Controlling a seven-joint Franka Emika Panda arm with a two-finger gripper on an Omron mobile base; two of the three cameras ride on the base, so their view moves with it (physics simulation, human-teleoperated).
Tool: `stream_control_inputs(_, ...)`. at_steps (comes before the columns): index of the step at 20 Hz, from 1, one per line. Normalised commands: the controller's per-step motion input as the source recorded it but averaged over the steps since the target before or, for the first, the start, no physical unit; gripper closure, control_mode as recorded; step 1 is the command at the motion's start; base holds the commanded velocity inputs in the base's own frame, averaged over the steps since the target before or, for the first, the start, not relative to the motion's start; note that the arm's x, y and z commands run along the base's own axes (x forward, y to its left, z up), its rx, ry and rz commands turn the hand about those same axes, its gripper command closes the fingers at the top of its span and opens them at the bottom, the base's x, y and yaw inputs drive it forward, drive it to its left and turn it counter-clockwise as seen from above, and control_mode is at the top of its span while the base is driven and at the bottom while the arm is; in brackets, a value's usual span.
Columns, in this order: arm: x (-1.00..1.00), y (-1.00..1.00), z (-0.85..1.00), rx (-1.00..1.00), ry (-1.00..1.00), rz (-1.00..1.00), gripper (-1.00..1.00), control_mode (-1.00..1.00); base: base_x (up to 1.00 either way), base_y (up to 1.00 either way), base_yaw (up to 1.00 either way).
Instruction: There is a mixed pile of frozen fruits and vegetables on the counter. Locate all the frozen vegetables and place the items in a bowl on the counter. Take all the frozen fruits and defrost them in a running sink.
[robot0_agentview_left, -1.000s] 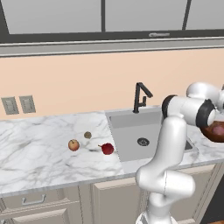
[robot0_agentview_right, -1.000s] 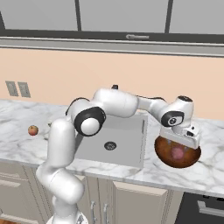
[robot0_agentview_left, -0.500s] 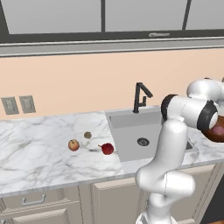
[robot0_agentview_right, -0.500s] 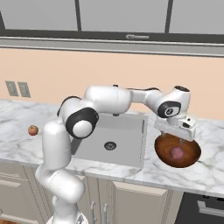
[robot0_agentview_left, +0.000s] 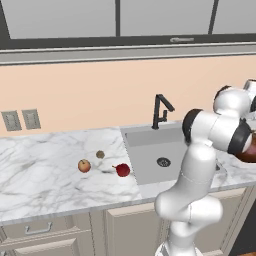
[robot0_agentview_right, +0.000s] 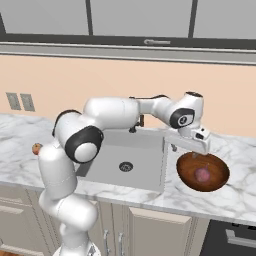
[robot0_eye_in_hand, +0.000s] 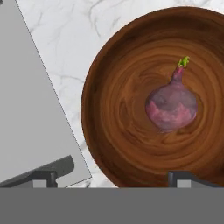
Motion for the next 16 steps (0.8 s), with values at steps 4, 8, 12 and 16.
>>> stream_control_inputs(4, 0.02, 0.62, 0.0, -0.08, 0.04, 0.0, -1.0, -1.0, 0.0, 0.0, 0.0)
stream_control_inputs(8, 0.02, 0.62, 0.0, -0.07, 0.05, 0.0, -1.0, -1.0, 0.0, 0.0, 0.0)
stream_control_inputs(12, 0.06, 0.62, -0.03, -0.05, 0.05, 0.0, -1.0, -1.0, 0.0, 0.0, 0.0)
stream_control_inputs(16, 0.09, 0.62, -0.07, -0.02, 0.03, 0.01, -1.0, -1.0, 0.0, 0.0, 0.0)
